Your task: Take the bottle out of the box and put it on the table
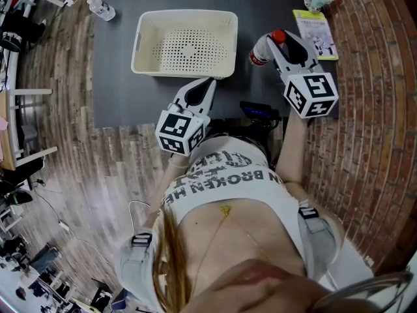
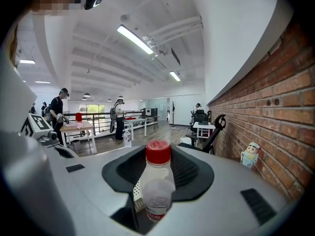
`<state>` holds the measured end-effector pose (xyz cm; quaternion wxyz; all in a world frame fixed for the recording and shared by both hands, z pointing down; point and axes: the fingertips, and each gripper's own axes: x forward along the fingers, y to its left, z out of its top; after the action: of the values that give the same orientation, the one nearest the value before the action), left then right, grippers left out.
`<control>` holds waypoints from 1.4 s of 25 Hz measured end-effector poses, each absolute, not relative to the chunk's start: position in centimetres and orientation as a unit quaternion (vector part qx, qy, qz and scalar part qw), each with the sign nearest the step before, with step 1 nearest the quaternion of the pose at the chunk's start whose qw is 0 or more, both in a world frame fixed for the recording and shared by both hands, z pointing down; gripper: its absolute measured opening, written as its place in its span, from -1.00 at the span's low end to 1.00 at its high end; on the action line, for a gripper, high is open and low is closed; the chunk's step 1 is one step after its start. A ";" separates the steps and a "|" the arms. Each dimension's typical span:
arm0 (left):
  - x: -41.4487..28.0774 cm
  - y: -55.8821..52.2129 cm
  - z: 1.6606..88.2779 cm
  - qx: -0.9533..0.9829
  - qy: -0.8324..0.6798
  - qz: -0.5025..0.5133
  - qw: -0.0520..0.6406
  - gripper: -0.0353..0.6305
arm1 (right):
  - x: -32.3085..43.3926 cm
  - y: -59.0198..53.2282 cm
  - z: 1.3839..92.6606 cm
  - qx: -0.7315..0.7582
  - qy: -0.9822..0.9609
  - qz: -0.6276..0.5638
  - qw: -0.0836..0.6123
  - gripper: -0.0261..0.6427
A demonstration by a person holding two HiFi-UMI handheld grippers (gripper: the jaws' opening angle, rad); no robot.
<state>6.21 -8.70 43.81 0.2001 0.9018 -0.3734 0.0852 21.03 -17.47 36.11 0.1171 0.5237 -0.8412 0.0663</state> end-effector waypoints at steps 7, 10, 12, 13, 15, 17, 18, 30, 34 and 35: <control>6.0 -8.6 43.8 0.899 -0.379 0.086 0.201 -0.88 | 21.2 -17.7 36.7 0.524 -0.840 0.066 0.126 -0.47; 5.9 -8.5 43.8 0.898 -0.382 0.087 0.201 -0.88 | 21.3 -17.7 37.4 0.524 -0.839 0.069 0.130 -0.47; 5.7 -8.5 43.9 0.897 -0.384 0.088 0.201 -0.88 | 21.5 -17.8 38.2 0.524 -0.838 0.073 0.135 -0.47; 5.6 -8.5 43.9 0.896 -0.385 0.088 0.201 -0.88 | 21.5 -17.9 38.5 0.525 -0.837 0.076 0.137 -0.47; 5.4 -8.5 43.9 0.895 -0.387 0.088 0.202 -0.88 | 21.6 -18.0 39.3 0.526 -0.835 0.081 0.142 -0.47; 5.3 -8.5 44.0 0.894 -0.389 0.088 0.202 -0.88 | 21.7 -18.0 40.1 0.526 -0.833 0.085 0.145 -0.47; 5.3 -8.5 44.0 0.894 -0.390 0.089 0.202 -0.88 | 21.8 -18.1 40.5 0.527 -0.833 0.087 0.146 -0.47; 4.6 -8.5 44.4 0.890 -0.395 0.091 0.208 -0.88 | 22.0 -18.5 45.9 0.528 -0.823 0.122 0.169 -0.47; 4.6 -8.4 44.6 0.890 -0.395 0.093 0.211 -0.88 | 22.0 -18.6 47.2 0.528 -0.822 0.121 0.176 -0.47; 4.5 -8.4 44.6 0.890 -0.394 0.093 0.212 -0.88 | 22.0 -18.6 47.6 0.528 -0.821 0.120 0.179 -0.47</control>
<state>4.55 -8.40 44.62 0.2116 0.8896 -0.3940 0.0929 21.99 -18.56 47.56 0.1792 0.5281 -0.8214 0.1201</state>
